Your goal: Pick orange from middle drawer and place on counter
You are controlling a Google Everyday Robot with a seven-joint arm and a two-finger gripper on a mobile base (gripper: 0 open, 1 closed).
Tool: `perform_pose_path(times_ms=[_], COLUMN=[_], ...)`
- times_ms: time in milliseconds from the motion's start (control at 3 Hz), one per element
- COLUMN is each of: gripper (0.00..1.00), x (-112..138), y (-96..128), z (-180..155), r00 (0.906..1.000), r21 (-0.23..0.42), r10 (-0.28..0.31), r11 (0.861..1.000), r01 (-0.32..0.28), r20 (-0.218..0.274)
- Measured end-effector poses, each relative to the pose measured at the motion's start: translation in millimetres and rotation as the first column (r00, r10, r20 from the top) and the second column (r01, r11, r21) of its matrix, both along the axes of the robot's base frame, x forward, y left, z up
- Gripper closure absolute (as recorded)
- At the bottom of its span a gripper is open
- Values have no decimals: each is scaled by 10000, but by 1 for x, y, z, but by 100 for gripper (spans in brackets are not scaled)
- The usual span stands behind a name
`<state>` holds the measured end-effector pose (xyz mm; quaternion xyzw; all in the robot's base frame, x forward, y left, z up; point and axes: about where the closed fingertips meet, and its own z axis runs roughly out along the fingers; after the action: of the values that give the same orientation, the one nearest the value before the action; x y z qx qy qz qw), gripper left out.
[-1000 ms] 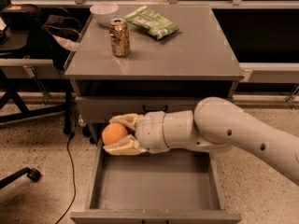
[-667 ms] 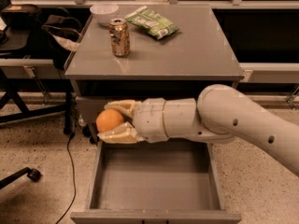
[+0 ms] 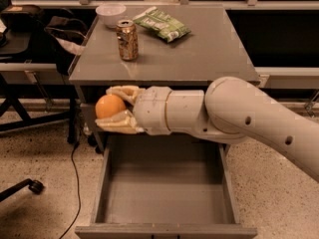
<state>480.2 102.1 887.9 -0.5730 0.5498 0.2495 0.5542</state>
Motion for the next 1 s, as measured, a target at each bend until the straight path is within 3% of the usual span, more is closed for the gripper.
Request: perform_pose_path(times_ms=[333,1000], gripper=[100,100], x=[28,36], y=[6,7], z=[10,15], r00=[9940,9924], r21=[145,135], r10=[-1091,-1185], r11=[9939,9929], r01=[1089,1181], r20=[114,319])
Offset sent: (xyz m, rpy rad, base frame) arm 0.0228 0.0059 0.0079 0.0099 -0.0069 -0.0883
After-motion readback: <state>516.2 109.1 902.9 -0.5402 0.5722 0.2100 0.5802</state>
